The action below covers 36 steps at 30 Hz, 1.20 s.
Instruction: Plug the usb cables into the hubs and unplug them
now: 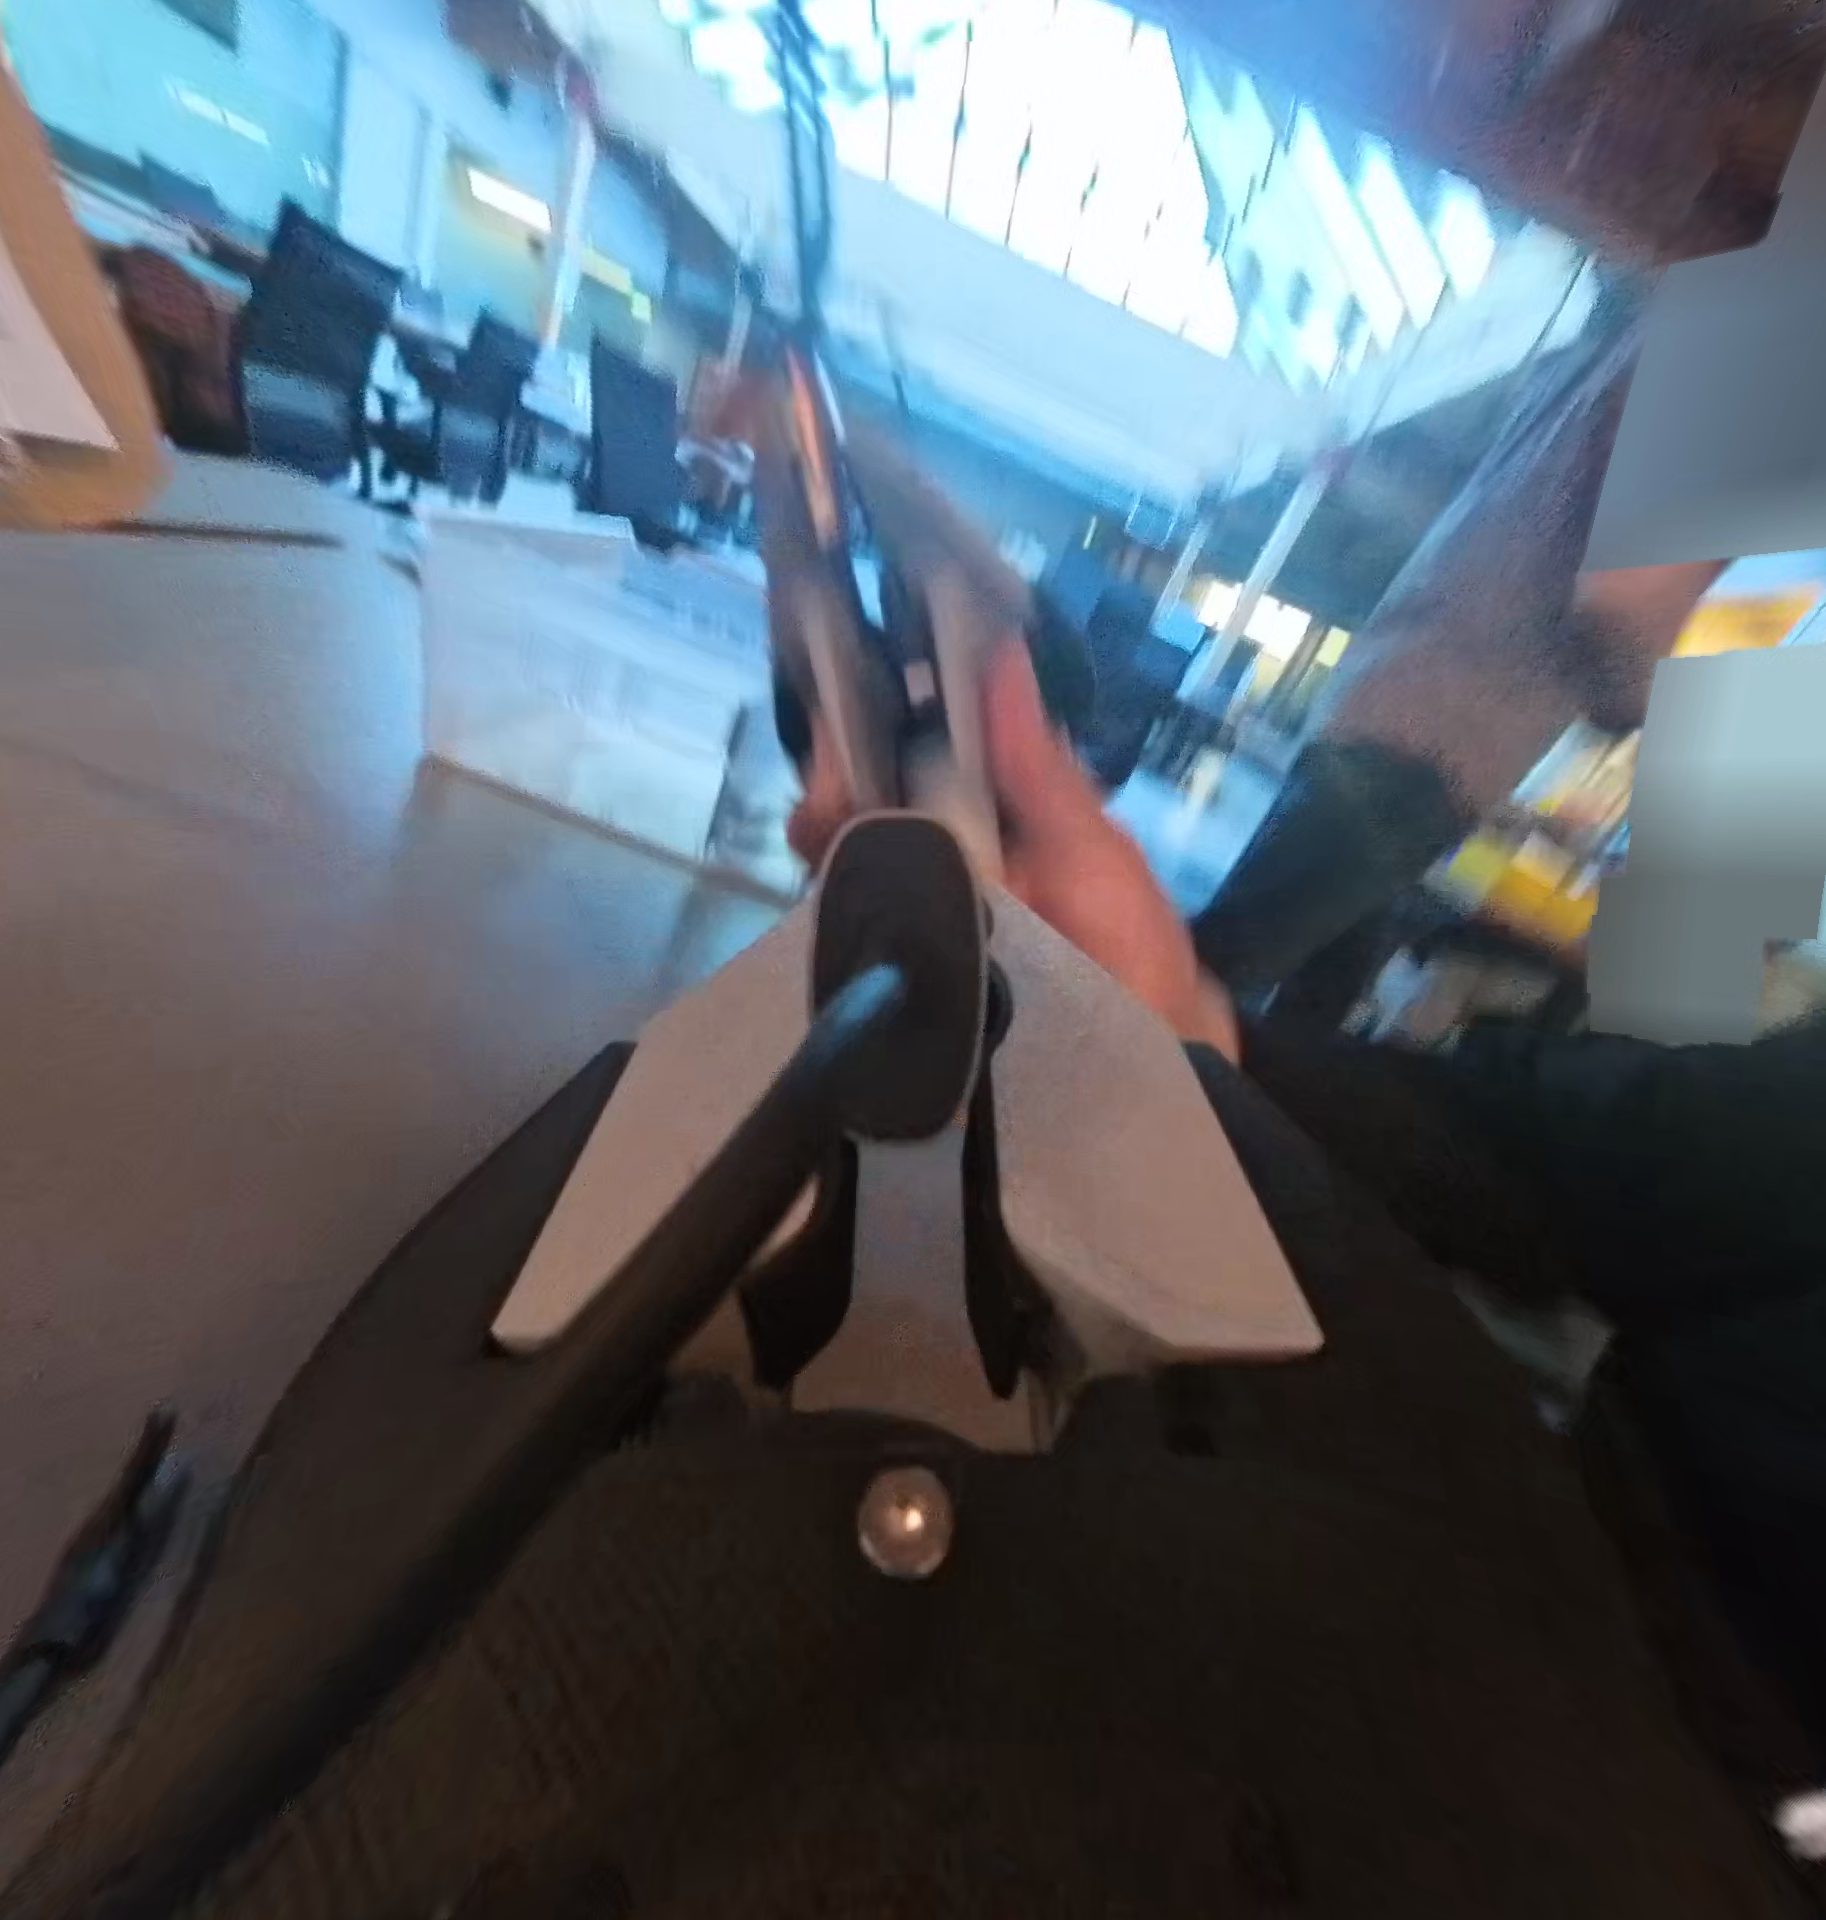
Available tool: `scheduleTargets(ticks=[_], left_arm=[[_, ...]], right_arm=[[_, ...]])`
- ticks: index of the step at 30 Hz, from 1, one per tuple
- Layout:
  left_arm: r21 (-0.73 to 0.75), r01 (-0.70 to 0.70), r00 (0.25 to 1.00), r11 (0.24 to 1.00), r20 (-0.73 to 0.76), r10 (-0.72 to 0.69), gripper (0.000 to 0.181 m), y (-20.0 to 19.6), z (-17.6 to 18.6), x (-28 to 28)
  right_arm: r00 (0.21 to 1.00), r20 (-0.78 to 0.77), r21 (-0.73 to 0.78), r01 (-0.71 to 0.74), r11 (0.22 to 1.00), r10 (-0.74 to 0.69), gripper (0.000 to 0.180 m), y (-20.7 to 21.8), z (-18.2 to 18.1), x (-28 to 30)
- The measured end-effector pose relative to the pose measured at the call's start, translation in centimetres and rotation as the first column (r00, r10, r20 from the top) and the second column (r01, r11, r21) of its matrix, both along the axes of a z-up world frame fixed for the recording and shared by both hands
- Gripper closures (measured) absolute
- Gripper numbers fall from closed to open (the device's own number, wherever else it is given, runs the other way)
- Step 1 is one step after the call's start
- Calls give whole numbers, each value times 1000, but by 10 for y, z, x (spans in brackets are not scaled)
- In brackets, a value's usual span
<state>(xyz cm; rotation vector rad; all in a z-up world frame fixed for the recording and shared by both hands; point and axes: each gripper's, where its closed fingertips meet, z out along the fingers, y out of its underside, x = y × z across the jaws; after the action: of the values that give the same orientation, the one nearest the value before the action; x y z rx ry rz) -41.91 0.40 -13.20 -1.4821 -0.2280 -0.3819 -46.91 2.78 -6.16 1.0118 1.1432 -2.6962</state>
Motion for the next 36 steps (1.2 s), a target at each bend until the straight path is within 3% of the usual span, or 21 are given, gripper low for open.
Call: scheduleTargets(ticks=[1, 2, 4, 6, 11, 15, 18, 20, 22, 24, 26, 29, 36], left_arm=[[-33, 26, 996, 999, -87, -29, 165, 3, -3, 17], [-3, 21, 989, 1000, -145, -21, 166, 3, 1, 26], [45, -24, 992, 999, -126, 30, 166, -1, 8, 16], [33, -95, 986, 995, -136, 98, 166, -1, 7, 0], [17, -91, 956, 996, -278, 93, 166, 2, 4, 18], [21, -128, 941, 992, -313, 128, 167, 2, 4, 18], [30, -137, 946, 990, -292, 140, 166, 0, 5, 14], [30, -134, 947, 990, -290, 137, 166, 0, 5, 14], [18, -131, 944, 991, -302, 130, 166, 2, 3, 16], [5, -126, 938, 992, -324, 121, 166, 4, 2, 19], [-4, -120, 932, 993, -345, 111, 167, 5, 0, 22], [-8, -112, 930, 994, -352, 102, 166, 6, 0, 24], [-9, -109, 933, 994, -346, 99, 166, 6, 0, 24]], right_arm=[[999, -48, -11, -5, 1000, 4, 177, 18, 16, 2], [995, -97, 105, -7, 994, 18, 177, 18, 23, 6], [987, -158, 363, 77, 929, -20, 176, 1, 18, 17], [982, -190, 516, 104, 850, -5, 176, -22, 14, 28], [973, -221, 628, 86, 774, 71, 176, -50, 25, 55], [973, -212, 642, 72, 763, 87, 176, -47, 43, 76], [958, -284, 693, 235, 681, -41, 176, -7, 73, 91], [914, -350, 733, 405, 547, -208, 176, 43, 89, 97], [818, -402, 738, 555, 383, -412, 176, 109, 101, 106], [715, -395, 753, 611, 242, -577, 176, 174, 100, 118], [676, -310, 799, 567, 202, -669, 176, 222, 86, 130], [657, -157, 877, 436, 203, -737, 176, 266, 50, 137], [546, 252, 953, 2, 302, -799, 169, 308, -66, 117]])
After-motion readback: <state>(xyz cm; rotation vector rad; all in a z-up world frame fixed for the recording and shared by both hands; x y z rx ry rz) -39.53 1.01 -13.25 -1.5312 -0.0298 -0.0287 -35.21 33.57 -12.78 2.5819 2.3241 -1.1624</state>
